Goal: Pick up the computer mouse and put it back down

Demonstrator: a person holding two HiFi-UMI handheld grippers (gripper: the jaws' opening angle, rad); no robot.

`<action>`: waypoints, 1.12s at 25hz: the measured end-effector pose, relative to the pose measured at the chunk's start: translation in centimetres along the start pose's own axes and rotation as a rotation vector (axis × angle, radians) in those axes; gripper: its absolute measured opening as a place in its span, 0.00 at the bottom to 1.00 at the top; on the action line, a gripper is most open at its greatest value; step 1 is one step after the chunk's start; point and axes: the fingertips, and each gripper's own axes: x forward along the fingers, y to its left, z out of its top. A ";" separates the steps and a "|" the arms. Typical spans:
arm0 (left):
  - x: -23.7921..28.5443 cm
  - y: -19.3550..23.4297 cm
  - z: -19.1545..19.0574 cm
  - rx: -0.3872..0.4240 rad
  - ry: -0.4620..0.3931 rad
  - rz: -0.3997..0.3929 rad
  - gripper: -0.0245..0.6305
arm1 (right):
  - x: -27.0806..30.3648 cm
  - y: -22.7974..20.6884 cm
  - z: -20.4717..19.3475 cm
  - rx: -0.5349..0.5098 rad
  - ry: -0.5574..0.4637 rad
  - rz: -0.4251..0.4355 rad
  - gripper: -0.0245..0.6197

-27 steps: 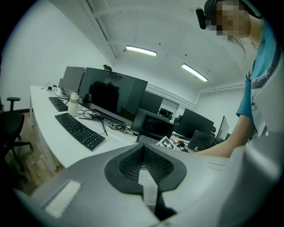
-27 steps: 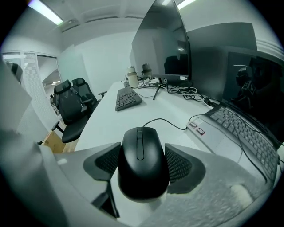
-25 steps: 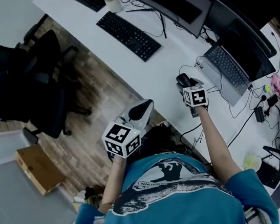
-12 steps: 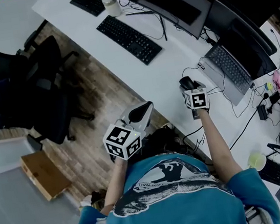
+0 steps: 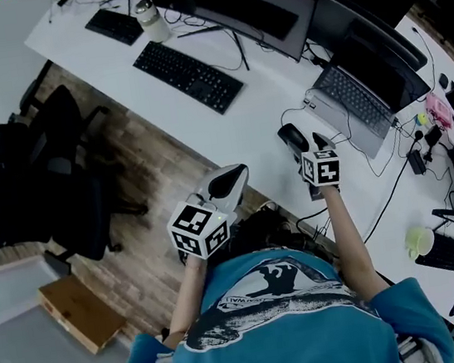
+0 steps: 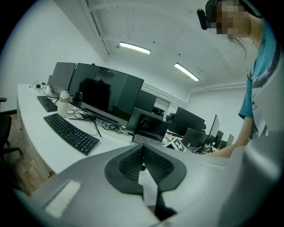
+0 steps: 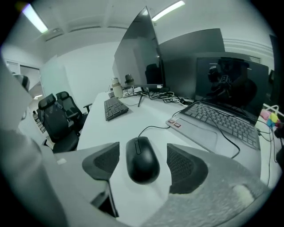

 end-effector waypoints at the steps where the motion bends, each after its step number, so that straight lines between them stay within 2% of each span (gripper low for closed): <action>1: 0.2 0.0 0.0 0.004 0.004 -0.016 0.06 | -0.8 0.1 0.3 0.024 -0.020 0.002 0.54; 6: 1.3 -0.1 0.1 0.021 0.027 -0.096 0.06 | -4.8 1.6 1.2 0.109 -0.106 0.026 0.50; 17: 3.4 -1.4 -0.8 0.013 0.045 -0.190 0.06 | -10.3 5.1 2.5 0.135 -0.185 0.102 0.30; 23: 3.9 -3.2 -1.3 0.007 0.046 -0.199 0.06 | -13.1 6.0 3.3 0.126 -0.227 0.141 0.19; 28: 3.8 -5.7 -2.0 0.006 0.040 -0.168 0.06 | -16.1 6.0 2.7 0.129 -0.259 0.186 0.11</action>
